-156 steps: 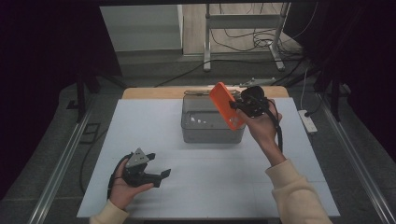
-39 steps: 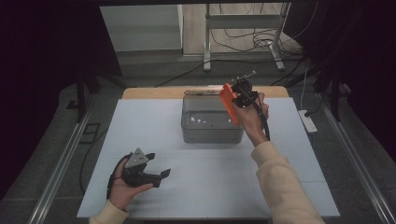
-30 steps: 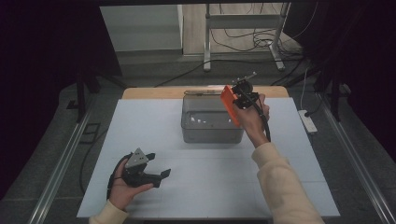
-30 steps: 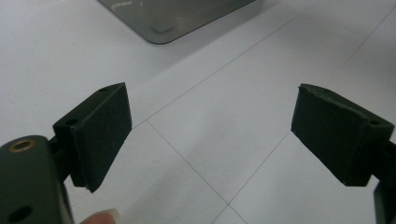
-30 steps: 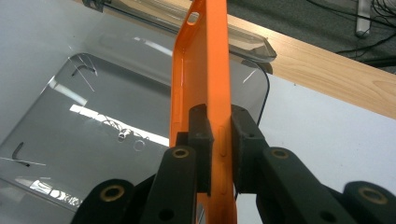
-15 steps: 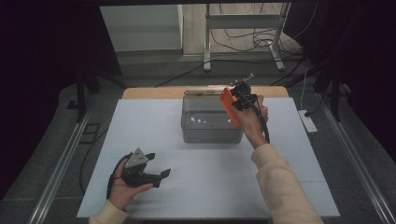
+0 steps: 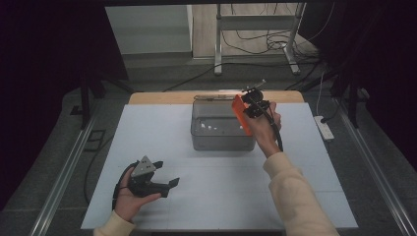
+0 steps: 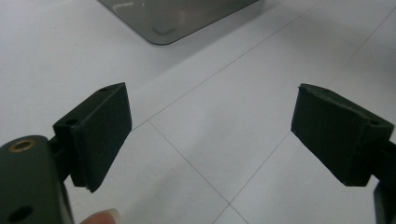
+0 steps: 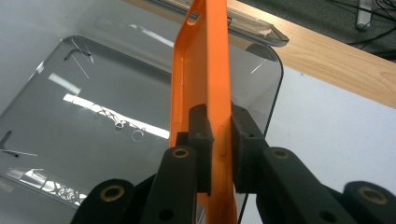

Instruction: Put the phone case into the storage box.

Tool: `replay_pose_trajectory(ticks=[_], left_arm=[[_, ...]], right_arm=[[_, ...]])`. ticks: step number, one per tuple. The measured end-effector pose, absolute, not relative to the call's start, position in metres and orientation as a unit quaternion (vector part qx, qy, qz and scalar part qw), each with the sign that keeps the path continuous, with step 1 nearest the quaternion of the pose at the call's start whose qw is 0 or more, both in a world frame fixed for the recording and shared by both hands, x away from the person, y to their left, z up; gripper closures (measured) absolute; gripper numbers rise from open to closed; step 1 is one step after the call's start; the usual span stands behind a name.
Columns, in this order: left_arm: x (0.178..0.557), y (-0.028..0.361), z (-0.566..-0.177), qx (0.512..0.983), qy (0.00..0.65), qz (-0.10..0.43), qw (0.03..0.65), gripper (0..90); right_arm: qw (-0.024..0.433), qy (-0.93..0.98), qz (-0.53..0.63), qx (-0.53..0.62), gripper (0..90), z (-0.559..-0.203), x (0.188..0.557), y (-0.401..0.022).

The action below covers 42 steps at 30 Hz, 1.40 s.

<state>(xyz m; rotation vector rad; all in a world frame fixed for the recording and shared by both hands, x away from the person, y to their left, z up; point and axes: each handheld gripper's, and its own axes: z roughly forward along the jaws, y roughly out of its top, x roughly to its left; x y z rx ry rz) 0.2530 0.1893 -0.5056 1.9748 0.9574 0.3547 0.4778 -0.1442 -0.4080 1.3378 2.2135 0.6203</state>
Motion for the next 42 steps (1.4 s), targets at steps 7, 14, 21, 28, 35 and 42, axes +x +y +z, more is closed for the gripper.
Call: replay_pose_trajectory(ticks=[7, 14, 21, 28, 35, 42], left_arm=[[0.253, 0.189, -0.505, 0.797, 0.385, 0.143, 0.443, 12.2], [0.253, 0.190, -0.505, 0.796, 0.387, 0.144, 0.444, 12.2], [0.253, 0.190, -0.505, 0.795, 0.387, 0.144, 0.444, 12.2], [0.253, 0.189, -0.505, 0.796, 0.386, 0.144, 0.444, 12.3], [0.253, 0.190, -0.504, 0.795, 0.387, 0.144, 0.444, 12.4], [0.253, 0.189, -0.504, 0.795, 0.386, 0.144, 0.444, 12.4]], right_arm=[[0.239, 0.808, 0.223, 0.490, 80.1, -0.410, 0.478, -0.143], [0.236, 0.809, 0.220, 0.490, 80.1, -0.413, 0.478, -0.143], [0.238, 0.809, 0.217, 0.492, 80.1, -0.415, 0.479, -0.144], [0.242, 0.810, 0.213, 0.490, 80.0, -0.417, 0.479, -0.142], [0.243, 0.810, 0.207, 0.491, 80.0, -0.421, 0.481, -0.140], [0.244, 0.811, 0.207, 0.491, 80.0, -0.422, 0.481, -0.141]])
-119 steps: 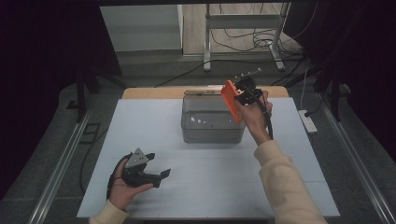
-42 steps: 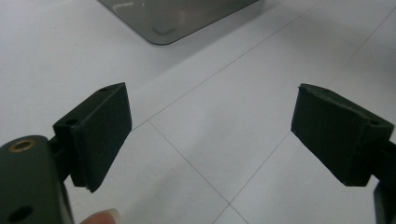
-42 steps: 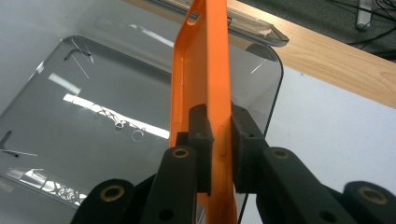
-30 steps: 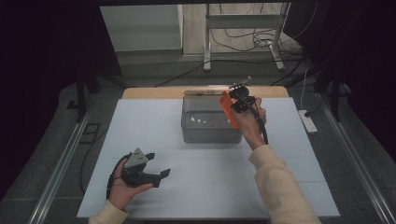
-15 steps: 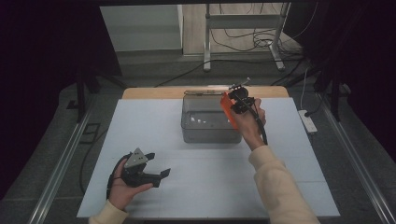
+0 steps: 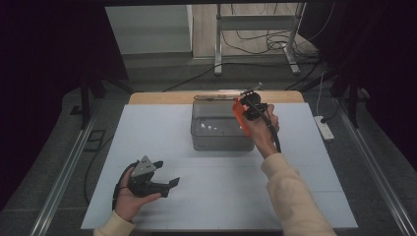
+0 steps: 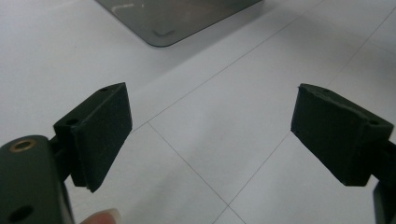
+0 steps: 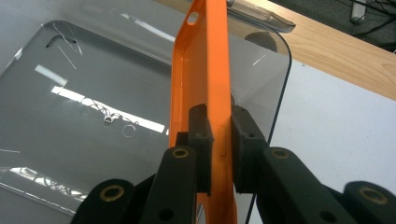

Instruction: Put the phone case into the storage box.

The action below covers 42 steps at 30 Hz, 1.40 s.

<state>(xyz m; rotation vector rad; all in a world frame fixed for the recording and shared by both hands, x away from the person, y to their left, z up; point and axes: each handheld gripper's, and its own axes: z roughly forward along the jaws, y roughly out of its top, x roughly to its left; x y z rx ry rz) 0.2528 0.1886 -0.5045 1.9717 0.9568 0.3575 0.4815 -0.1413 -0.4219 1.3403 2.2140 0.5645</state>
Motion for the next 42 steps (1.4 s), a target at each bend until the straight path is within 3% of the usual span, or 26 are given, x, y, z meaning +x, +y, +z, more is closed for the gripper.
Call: replay_pose_trajectory(ticks=[42], left_arm=[[0.2530, 0.1889, -0.5055, 0.797, 0.385, 0.144, 0.443, 12.9]], right_arm=[[0.249, 0.813, 0.176, 0.496, 80.0, -0.4316, 0.4854, -0.1366]])
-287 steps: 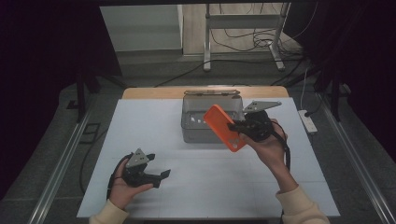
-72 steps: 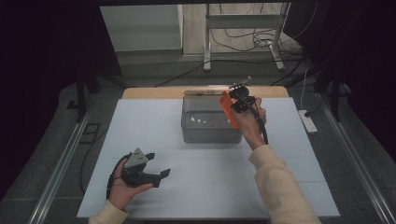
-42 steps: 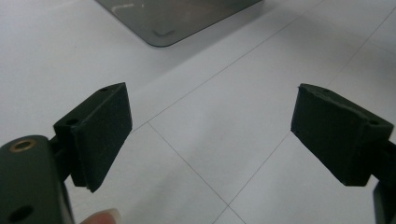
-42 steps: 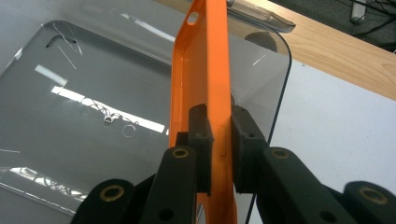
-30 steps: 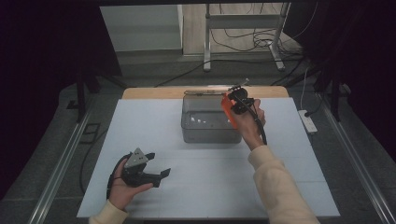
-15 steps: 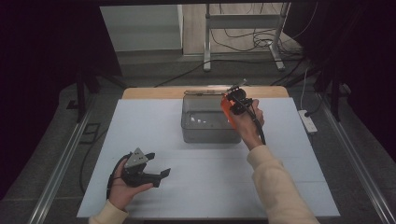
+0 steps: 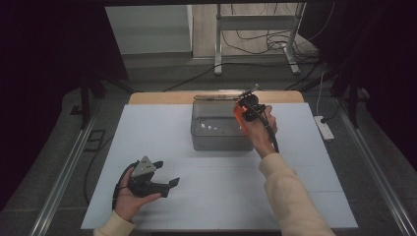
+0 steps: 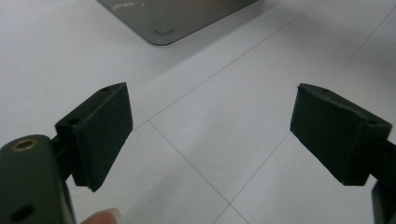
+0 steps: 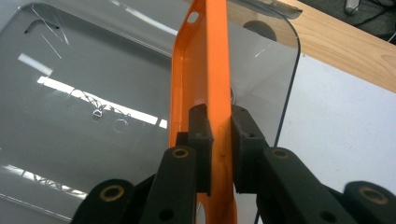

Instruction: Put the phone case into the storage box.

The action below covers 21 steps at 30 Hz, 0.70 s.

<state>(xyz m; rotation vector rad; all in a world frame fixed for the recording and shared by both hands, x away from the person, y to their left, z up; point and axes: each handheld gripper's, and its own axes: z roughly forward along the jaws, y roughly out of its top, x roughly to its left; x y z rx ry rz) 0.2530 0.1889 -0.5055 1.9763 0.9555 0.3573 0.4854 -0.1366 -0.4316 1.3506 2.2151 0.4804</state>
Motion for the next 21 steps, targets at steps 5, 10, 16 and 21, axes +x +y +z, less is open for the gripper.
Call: replay_pose_trajectory(ticks=[5, 10, 16, 21], left_arm=[[0.2531, 0.1893, -0.5054, 0.797, 0.385, 0.144, 0.442, 12.9], [0.2530, 0.1894, -0.5054, 0.797, 0.385, 0.145, 0.442, 13.0], [0.2531, 0.1893, -0.5056, 0.798, 0.385, 0.145, 0.441, 12.9], [0.2530, 0.1894, -0.5055, 0.797, 0.385, 0.145, 0.442, 13.0]], right_arm=[[0.246, 0.815, 0.172, 0.495, 79.9, -0.4343, 0.4865, -0.1357], [0.243, 0.816, 0.172, 0.496, 79.9, -0.4356, 0.4869, -0.1358], [0.241, 0.815, 0.171, 0.498, 79.9, -0.4375, 0.4873, -0.1358], [0.239, 0.815, 0.170, 0.499, 79.9, -0.4395, 0.4883, -0.1363]])
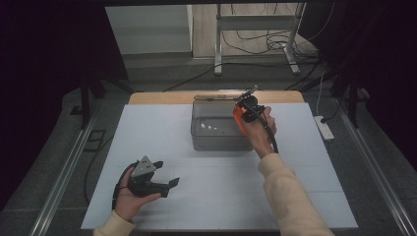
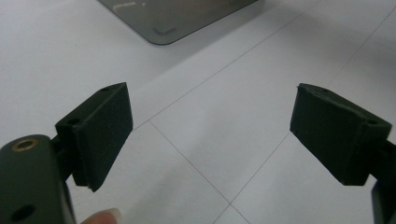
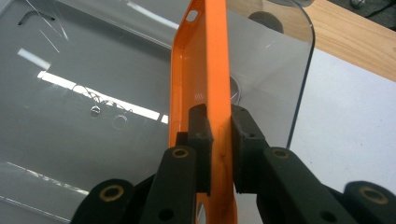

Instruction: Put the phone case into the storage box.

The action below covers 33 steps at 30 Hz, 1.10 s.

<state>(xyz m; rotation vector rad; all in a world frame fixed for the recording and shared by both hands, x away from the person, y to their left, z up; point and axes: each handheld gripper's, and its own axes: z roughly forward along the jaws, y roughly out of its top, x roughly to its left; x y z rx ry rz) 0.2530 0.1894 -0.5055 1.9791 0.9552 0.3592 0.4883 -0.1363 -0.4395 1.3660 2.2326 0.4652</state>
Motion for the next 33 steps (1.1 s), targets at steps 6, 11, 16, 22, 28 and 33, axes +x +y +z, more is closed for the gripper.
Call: replay_pose_trajectory(ticks=[6, 11, 16, 22, 28, 33], left_arm=[[0.2530, 0.1894, -0.5056, 0.798, 0.384, 0.145, 0.441, 13.0], [0.2530, 0.1892, -0.5057, 0.798, 0.385, 0.145, 0.441, 13.0], [0.2531, 0.1891, -0.5057, 0.799, 0.384, 0.145, 0.440, 13.0], [0.2530, 0.1888, -0.5060, 0.798, 0.384, 0.145, 0.441, 13.0], [0.2530, 0.1887, -0.5059, 0.797, 0.385, 0.144, 0.442, 13.0], [0.2529, 0.1886, -0.5059, 0.797, 0.384, 0.145, 0.442, 13.0]], right_arm=[[0.239, 0.817, 0.164, 0.499, 79.8, -0.4418, 0.4888, -0.1350], [0.237, 0.817, 0.162, 0.501, 79.8, -0.4430, 0.4895, -0.1346], [0.239, 0.817, 0.159, 0.500, 79.7, -0.4435, 0.4897, -0.1344], [0.236, 0.817, 0.158, 0.502, 79.6, -0.4442, 0.4900, -0.1341], [0.235, 0.817, 0.153, 0.504, 79.7, -0.4448, 0.4907, -0.1346], [0.236, 0.816, 0.149, 0.507, 79.6, -0.4448, 0.4910, -0.1339]])
